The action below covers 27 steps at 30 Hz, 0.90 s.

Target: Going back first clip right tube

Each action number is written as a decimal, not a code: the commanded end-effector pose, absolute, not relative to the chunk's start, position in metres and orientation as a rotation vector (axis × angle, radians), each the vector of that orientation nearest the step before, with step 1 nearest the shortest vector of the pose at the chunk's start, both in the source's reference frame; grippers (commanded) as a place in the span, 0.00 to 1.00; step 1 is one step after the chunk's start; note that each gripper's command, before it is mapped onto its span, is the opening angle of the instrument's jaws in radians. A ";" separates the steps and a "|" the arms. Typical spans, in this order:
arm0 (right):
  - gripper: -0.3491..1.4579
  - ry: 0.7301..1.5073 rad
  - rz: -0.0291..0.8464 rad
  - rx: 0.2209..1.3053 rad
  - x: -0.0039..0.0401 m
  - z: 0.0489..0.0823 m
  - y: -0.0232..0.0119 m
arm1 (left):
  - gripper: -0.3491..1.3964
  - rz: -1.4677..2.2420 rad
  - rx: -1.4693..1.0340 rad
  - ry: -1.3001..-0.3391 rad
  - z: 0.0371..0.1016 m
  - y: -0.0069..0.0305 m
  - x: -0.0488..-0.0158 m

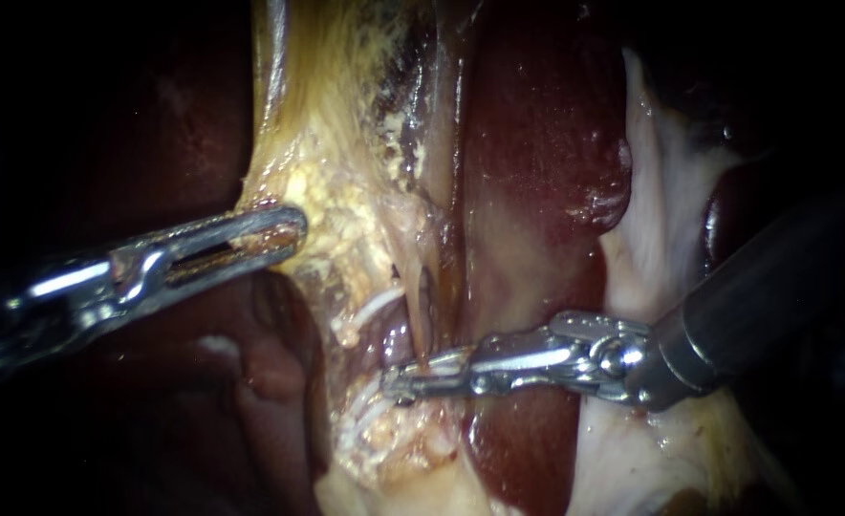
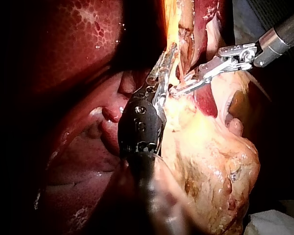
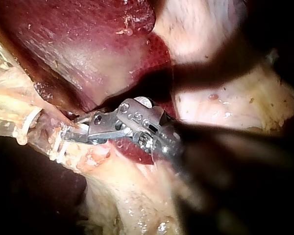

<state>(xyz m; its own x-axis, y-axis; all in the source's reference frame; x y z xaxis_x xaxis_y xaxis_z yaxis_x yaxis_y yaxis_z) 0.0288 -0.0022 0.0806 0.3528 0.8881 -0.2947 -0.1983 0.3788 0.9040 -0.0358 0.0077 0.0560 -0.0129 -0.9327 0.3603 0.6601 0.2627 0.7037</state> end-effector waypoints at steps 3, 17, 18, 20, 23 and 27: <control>0.00 0.938 0.843 0.905 0.0288 0.0804 -0.0022 | 0.00 -1.310 0.375 -0.913 0.0559 0.0077 -0.0358; 0.52 1.014 0.682 0.782 0.0283 0.0800 -0.0022 | 0.00 -1.309 0.376 -0.913 0.0559 0.0077 -0.0357; 0.52 1.033 0.651 0.730 0.0280 0.0798 -0.0022 | 0.00 -1.309 0.376 -0.913 0.0559 0.0077 -0.0357; 0.52 1.056 0.603 0.662 0.0274 0.0794 -0.0021 | 0.00 -1.308 0.376 -0.913 0.0559 0.0077 -0.0356; 0.52 1.081 0.527 0.616 0.0263 0.0784 -0.0013 | 0.00 -1.308 0.376 -0.913 0.0559 0.0077 -0.0356; 0.52 1.110 0.434 0.538 0.0244 0.0767 0.0004 | 0.00 -1.308 0.376 -0.914 0.0560 0.0077 -0.0356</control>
